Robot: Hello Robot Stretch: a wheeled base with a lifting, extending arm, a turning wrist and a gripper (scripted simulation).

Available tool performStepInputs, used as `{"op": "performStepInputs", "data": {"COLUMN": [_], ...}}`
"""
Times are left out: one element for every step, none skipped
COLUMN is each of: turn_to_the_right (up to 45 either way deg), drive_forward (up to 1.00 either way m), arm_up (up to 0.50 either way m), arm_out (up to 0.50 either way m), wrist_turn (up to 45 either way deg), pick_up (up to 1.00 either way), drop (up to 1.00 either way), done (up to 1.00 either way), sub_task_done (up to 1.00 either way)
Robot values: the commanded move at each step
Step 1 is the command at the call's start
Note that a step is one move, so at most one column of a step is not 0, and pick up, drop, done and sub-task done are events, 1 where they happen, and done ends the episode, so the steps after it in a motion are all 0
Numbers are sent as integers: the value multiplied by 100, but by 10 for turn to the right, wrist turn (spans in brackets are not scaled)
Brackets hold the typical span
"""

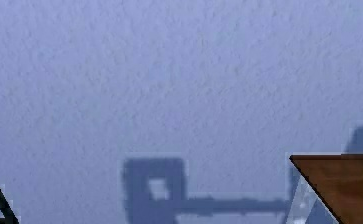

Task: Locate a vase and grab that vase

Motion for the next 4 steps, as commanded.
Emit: {"op": "performStepInputs", "data": {"turn_to_the_right": [0,0,0,0], "drive_forward": [0,0,0,0], "arm_up": [0,0,0,-24], "arm_out": [0,0,0,0], "wrist_turn": [450,450,300,0], "pick_up": [0,0,0,0], "drop": [0,0,0,0], "done": [0,0,0,0], "sub_task_done": [0,0,0,0]}}
